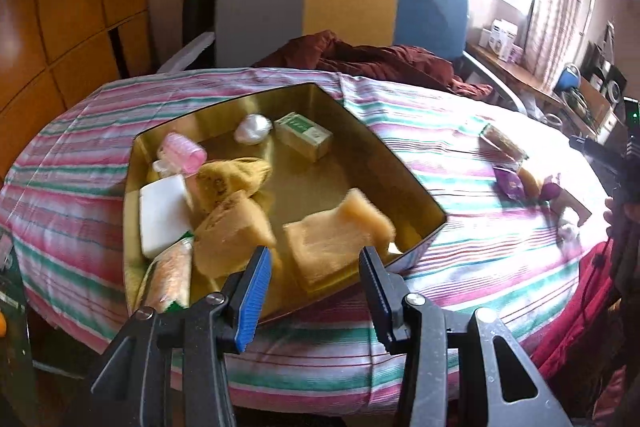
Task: Organize objects
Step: 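Withdraw both tools from the tray back to the snack pile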
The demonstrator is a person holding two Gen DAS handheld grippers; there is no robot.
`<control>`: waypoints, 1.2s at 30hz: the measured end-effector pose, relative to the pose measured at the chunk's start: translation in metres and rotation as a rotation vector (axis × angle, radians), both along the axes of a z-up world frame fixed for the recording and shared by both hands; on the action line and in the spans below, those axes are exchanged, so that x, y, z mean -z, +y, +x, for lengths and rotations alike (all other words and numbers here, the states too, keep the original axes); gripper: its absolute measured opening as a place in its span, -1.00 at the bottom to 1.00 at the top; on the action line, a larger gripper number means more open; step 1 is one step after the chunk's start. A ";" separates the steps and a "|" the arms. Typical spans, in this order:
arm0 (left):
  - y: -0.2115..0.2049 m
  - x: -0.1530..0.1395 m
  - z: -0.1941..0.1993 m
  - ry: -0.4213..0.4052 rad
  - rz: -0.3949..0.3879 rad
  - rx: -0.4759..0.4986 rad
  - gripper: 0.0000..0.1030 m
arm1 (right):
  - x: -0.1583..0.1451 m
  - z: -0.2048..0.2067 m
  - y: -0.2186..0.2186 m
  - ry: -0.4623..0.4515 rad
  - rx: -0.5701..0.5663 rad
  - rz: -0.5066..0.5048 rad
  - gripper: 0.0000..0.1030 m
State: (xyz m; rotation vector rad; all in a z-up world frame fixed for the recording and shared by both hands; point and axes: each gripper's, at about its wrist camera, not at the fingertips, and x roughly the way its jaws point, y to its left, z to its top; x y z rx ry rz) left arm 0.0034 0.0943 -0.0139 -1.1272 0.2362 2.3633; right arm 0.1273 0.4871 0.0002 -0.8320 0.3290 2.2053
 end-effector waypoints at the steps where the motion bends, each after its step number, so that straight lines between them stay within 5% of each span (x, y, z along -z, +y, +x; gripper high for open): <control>1: 0.005 -0.001 0.001 0.002 -0.001 0.012 -0.11 | 0.000 0.013 0.012 0.034 0.060 -0.024 0.99; 4: 0.024 -0.004 0.005 0.004 -0.002 0.061 -0.10 | 0.007 0.048 0.046 0.160 0.228 -0.163 0.99; 8: 0.059 -0.007 0.011 -0.005 -0.004 0.148 -0.09 | 0.008 0.066 0.061 0.240 0.300 -0.227 0.99; 21: 0.159 0.007 0.029 -0.094 -0.025 0.370 -0.09 | 0.030 0.070 0.074 0.317 0.298 -0.395 0.99; 36: 0.272 0.036 0.011 -0.208 -0.031 0.453 -0.09 | 0.033 0.075 0.080 0.349 0.293 -0.436 0.99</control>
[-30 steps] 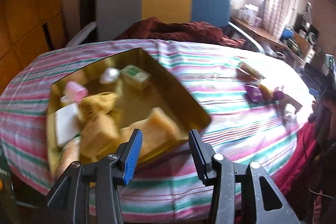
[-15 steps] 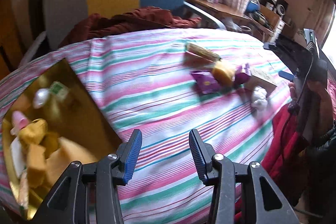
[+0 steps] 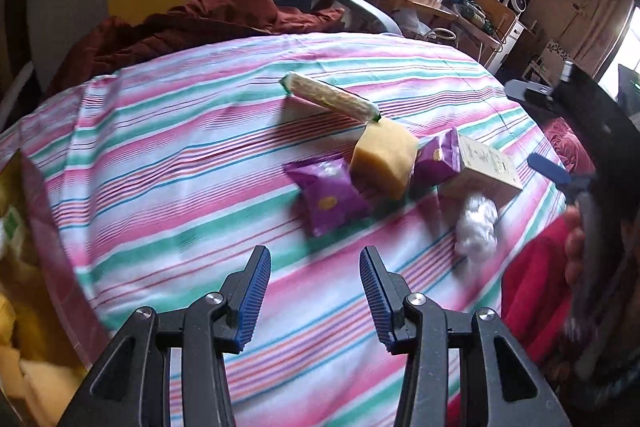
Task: Organize objects
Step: 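Withdraw both tools from the tray back to the snack pile, then grasp the purple snack packet with the left tool while the right tool grasps a wrapped ball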
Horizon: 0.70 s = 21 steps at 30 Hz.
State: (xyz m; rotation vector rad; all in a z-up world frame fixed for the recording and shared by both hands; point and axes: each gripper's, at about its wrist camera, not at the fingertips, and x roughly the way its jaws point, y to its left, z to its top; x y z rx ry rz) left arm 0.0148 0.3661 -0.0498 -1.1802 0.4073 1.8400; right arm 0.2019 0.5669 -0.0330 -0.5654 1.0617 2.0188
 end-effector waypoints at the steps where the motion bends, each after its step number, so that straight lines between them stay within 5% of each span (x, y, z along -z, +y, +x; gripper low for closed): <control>1: 0.006 0.002 -0.002 -0.007 -0.003 0.003 -0.09 | 0.000 0.000 0.000 0.002 -0.002 -0.002 0.99; 13: 0.057 0.032 -0.029 -0.124 -0.041 -0.063 -0.09 | 0.007 -0.007 0.002 -0.001 -0.042 -0.039 0.99; 21: 0.073 0.051 -0.039 -0.117 -0.048 -0.058 -0.17 | 0.009 -0.013 0.002 -0.018 -0.071 -0.041 0.99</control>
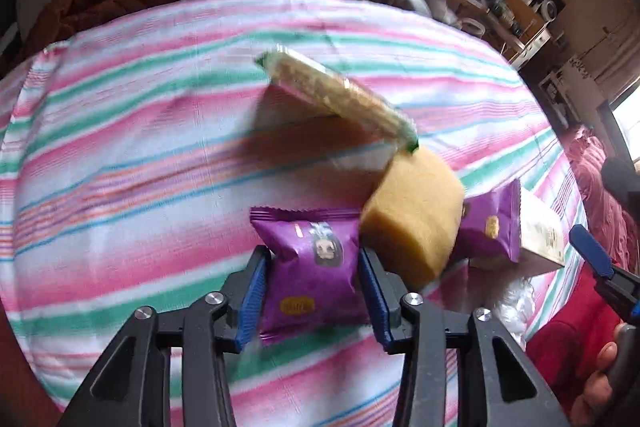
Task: Organize objects
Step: 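Grasp the purple snack packet with the left tool while the right tool grasps a wrapped ball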
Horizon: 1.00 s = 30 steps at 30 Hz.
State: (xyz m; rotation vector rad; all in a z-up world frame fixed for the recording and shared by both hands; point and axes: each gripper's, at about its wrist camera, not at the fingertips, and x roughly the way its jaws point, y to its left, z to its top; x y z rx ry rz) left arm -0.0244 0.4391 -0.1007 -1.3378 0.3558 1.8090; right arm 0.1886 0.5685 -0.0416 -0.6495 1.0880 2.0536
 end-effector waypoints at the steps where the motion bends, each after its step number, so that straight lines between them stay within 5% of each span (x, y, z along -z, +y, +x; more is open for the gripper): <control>1: -0.002 0.000 0.000 0.004 0.006 0.010 -0.19 | -0.001 0.000 0.000 -0.001 -0.003 0.002 0.99; 16: -0.073 -0.004 0.033 0.110 -0.009 0.094 -0.26 | 0.005 -0.009 -0.008 -0.091 -0.078 -0.030 0.99; 25: -0.112 -0.005 0.043 0.099 0.026 0.075 -0.26 | 0.027 -0.011 -0.020 -0.328 -0.253 -0.124 0.97; 28: -0.117 -0.005 0.043 0.090 0.043 0.071 -0.22 | 0.038 -0.016 -0.020 -0.391 -0.262 -0.142 0.68; 30: -0.122 -0.005 0.044 0.083 0.053 0.071 -0.22 | 0.043 -0.021 -0.021 -0.431 -0.267 -0.148 0.31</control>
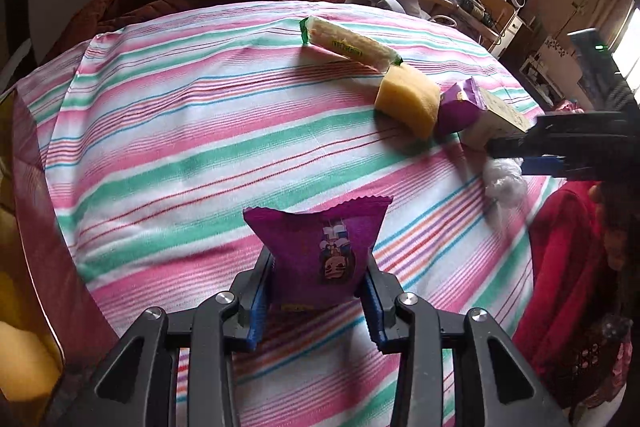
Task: Organize objects
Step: 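Grasp the purple snack packet with the left tool while the right tool grasps a wrapped ball, then carry the purple packet and wrapped ball into the gold tray and release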
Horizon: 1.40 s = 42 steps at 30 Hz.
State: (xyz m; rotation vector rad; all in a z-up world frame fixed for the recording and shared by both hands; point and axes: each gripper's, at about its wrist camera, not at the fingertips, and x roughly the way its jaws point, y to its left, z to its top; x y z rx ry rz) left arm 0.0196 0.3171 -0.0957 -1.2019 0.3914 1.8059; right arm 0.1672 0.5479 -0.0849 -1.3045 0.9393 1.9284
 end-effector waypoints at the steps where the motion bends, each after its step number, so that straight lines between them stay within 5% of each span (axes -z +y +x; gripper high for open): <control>1: -0.002 0.000 0.001 -0.002 0.004 -0.001 -0.22 | 0.003 -0.003 0.000 -0.025 -0.009 -0.001 0.23; 8: -0.007 0.000 0.002 0.004 0.027 0.008 -0.25 | 0.007 -0.012 -0.015 -0.079 -0.082 0.033 -0.25; 15: -0.022 -0.009 0.003 -0.004 0.065 -0.004 -0.27 | -0.032 0.000 -0.056 0.072 -0.170 0.102 -0.25; 22: -0.057 -0.044 -0.001 0.013 0.149 -0.063 -0.27 | -0.062 -0.037 -0.092 0.170 -0.267 0.154 -0.25; 31: -0.148 -0.089 -0.039 0.038 0.260 -0.297 -0.27 | -0.077 -0.110 -0.168 0.264 -0.492 0.133 -0.25; 42: -0.249 -0.106 -0.105 0.046 0.279 -0.590 -0.26 | -0.080 -0.195 -0.267 0.318 -0.767 0.132 -0.25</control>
